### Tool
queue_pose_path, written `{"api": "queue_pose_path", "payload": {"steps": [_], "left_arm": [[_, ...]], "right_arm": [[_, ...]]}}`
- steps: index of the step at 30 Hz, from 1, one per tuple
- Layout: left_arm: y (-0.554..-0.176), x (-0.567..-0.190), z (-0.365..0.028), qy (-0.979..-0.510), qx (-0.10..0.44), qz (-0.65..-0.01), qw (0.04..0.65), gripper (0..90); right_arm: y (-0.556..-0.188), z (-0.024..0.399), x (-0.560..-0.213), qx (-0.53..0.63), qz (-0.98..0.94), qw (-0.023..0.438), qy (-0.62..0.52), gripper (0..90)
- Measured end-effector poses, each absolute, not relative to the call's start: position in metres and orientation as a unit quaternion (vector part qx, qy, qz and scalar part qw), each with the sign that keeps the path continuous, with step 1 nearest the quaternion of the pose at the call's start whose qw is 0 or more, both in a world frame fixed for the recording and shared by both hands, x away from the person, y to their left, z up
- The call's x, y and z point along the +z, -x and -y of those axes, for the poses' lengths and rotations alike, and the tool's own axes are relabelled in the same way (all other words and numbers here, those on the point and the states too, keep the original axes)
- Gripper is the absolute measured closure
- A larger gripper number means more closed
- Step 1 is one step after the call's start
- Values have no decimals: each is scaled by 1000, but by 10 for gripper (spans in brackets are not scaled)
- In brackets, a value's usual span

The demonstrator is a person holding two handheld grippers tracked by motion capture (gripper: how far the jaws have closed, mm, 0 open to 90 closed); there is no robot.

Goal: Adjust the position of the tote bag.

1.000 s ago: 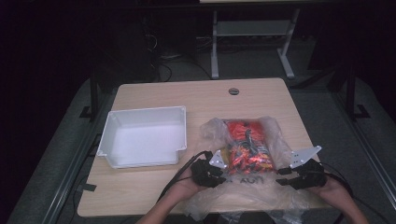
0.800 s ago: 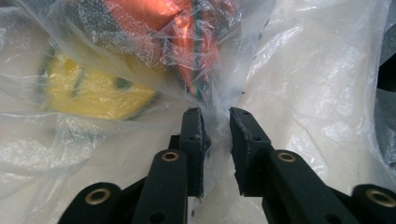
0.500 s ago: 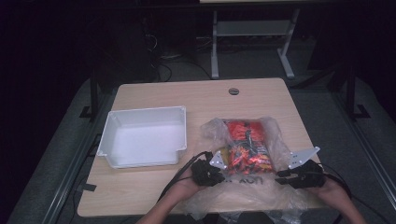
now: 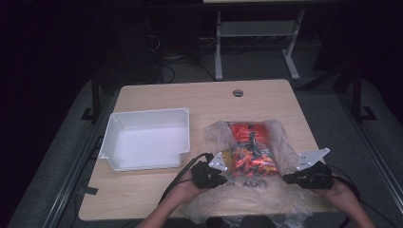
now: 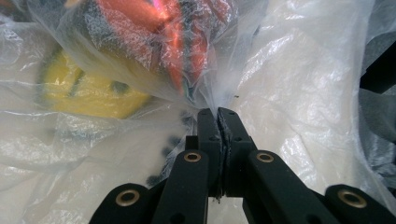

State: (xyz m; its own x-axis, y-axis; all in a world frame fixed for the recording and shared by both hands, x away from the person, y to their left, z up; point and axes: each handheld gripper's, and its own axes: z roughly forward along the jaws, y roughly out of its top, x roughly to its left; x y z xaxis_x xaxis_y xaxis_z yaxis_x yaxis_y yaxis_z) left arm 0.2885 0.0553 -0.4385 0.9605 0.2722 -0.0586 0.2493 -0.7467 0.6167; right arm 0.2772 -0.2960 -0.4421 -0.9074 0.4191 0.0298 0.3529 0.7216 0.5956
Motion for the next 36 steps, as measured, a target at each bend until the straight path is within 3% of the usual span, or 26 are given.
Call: {"api": "queue_pose_path", "payload": {"steps": [23, 36], "left_arm": [[-295, -410, -63, -917, 11, -151, 369, 898], [-308, -398, -58, -910, 18, -155, 384, 898]], "right_arm": [[-273, 305, -411, 338, -916, 84, -200, 895], [-290, 305, -390, 341, -912, 111, -200, 895]]}}
